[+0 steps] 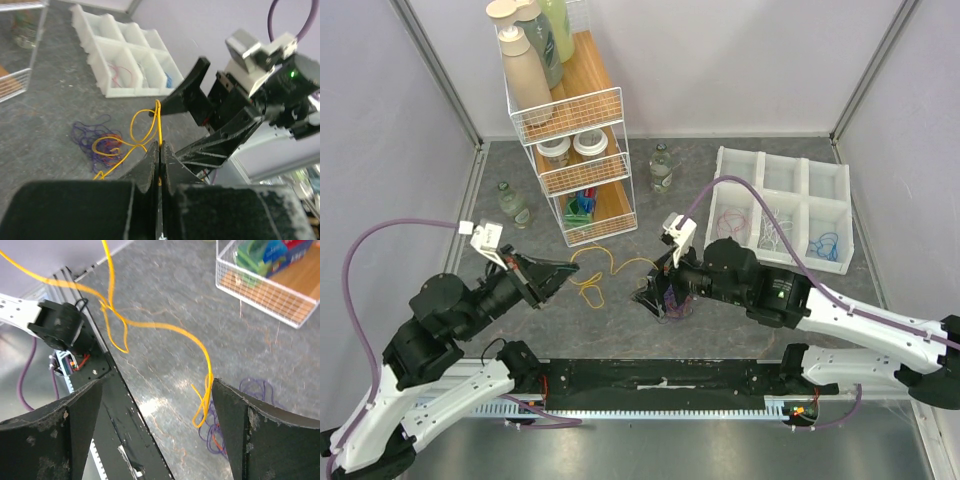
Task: Untangle the cables
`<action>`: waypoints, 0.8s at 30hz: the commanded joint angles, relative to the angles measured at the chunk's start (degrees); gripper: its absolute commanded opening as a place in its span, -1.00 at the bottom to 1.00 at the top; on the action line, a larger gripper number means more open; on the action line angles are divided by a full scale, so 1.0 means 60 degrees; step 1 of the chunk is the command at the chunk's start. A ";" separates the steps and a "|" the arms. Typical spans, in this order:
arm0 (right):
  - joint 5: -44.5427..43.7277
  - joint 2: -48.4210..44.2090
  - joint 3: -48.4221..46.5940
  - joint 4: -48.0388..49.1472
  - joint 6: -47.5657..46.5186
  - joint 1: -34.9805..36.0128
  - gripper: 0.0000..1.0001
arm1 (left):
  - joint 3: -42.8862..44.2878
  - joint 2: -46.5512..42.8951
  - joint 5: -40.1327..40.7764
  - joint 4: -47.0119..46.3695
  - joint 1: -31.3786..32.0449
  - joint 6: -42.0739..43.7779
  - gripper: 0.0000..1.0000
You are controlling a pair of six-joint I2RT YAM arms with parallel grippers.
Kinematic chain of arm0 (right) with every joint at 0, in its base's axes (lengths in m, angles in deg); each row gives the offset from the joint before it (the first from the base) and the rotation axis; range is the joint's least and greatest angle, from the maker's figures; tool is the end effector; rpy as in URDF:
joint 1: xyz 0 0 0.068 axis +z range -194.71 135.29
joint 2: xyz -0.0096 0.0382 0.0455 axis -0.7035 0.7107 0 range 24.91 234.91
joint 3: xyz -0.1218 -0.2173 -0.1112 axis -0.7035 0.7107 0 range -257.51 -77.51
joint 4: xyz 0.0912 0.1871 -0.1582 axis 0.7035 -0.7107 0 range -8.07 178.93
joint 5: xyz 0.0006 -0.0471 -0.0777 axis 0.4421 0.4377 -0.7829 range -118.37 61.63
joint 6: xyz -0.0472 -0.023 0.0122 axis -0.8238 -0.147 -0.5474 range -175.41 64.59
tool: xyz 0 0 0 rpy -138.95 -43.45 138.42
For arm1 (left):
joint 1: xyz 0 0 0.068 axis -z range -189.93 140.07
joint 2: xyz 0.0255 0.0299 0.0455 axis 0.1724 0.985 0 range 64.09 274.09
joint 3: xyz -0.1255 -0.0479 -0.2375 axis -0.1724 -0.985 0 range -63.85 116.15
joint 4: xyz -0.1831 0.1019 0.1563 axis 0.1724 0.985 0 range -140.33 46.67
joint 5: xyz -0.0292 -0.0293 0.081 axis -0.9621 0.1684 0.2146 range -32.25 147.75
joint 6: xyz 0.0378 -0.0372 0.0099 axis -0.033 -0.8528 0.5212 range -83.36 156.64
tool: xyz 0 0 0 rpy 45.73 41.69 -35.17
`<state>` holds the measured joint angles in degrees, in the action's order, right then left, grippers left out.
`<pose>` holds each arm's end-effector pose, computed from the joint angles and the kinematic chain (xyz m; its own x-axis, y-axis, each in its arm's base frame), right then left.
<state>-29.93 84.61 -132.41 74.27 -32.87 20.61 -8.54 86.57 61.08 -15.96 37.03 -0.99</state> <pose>0.1008 0.2170 0.3442 -0.4725 -0.1105 -0.8744 -0.7757 0.5232 0.3531 0.0417 -0.0416 0.3948 -0.4358 -0.4263 -0.7927 0.5352 0.5854 -0.6090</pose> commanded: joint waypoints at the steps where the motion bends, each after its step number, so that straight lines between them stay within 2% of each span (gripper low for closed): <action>1: 0.0758 -0.0048 -0.0884 0.0347 -0.0915 0.0027 0.96 | 0.0113 0.0442 -0.2032 -0.0952 -0.0004 0.0602 -0.97; 6: 0.1650 0.0288 -0.1485 0.0858 -0.1078 -0.0120 0.96 | 0.0113 0.0648 -0.2621 -0.1260 -0.0019 0.0486 -0.97; 13: 0.3130 0.1195 -0.0959 0.3436 0.0283 -0.0091 0.96 | -0.0077 0.0560 -0.2489 -0.1583 -0.0033 -0.0042 -0.97; 18: 0.2342 0.1373 -0.0534 0.4464 0.0753 0.0114 0.94 | -0.0136 0.0575 -0.2562 -0.1612 -0.0019 -0.0189 -0.97; 20: 0.2282 0.1431 -0.0504 0.4581 0.0900 0.0129 0.73 | -0.0165 0.0560 -0.2650 -0.1627 -0.0019 -0.0247 -0.97; 23: 0.2209 0.1403 -0.0330 0.4844 0.1178 0.0129 0.10 | -0.0238 0.0487 -0.2577 -0.1627 -0.0019 -0.0247 -0.97; 24: 0.2136 0.1330 -0.0242 0.4932 0.1237 0.0129 -0.19 | -0.0268 0.0458 -0.2534 -0.1627 -0.0019 -0.0247 -0.96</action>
<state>-15.39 93.47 -134.96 96.94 -28.32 21.20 -9.39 89.87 46.83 -23.50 37.03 -1.12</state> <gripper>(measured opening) 0.602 0.029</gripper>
